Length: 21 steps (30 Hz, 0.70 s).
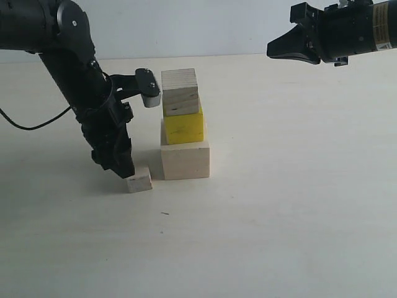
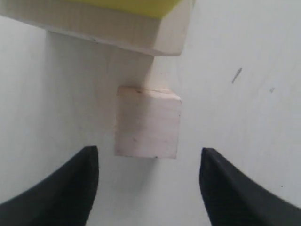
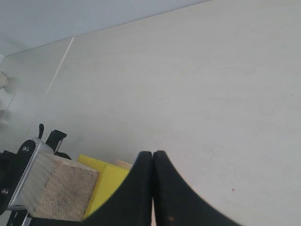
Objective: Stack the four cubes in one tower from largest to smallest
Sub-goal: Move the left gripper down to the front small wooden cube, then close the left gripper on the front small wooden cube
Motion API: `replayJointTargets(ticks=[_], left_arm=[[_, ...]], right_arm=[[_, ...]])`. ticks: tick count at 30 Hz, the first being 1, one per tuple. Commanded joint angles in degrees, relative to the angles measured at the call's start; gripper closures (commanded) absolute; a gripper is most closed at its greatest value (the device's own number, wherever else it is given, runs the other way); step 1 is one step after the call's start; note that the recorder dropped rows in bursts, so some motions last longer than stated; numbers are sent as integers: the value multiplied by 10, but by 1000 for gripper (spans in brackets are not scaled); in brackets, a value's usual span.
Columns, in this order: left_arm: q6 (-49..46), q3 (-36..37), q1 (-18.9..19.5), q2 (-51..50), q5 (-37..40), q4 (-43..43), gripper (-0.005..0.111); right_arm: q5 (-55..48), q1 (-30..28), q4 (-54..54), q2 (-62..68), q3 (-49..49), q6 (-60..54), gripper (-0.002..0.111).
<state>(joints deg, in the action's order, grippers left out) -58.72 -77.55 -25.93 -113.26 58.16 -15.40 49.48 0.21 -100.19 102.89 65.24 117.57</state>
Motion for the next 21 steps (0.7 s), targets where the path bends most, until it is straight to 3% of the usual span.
replayJointTargets(ticks=[1,21], left_arm=[[-13,2,-3,-6,-16,-20,39],[-25,2,-3,-52,-22,-36,38]], right_arm=[[-2,-3,2,-1,2,-6,108],[-1,-3,2,-1,2,-6,108]])
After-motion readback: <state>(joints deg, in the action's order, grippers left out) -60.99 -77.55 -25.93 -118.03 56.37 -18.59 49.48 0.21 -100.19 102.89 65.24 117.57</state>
